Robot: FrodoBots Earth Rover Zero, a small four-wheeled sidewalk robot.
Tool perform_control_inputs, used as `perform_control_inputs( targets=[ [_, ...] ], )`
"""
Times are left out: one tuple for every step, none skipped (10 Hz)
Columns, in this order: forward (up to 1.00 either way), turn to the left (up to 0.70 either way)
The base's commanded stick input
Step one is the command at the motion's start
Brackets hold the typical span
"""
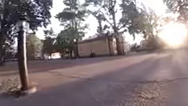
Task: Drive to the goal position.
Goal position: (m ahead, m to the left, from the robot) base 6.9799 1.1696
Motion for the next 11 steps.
perform_control_inputs(
  targets=[
    [0.70,0.35],
    [0.70,0.35],
    [0.70,0.35],
    [0.70,0.35],
    [0.70,0.31],
    [0.70,0.00],
    [0.70,0.00],
    [0.70,0.00],
    [0.70,0.00],
    [0.70,0.00],
    [0.70,0.00]
  ],
)
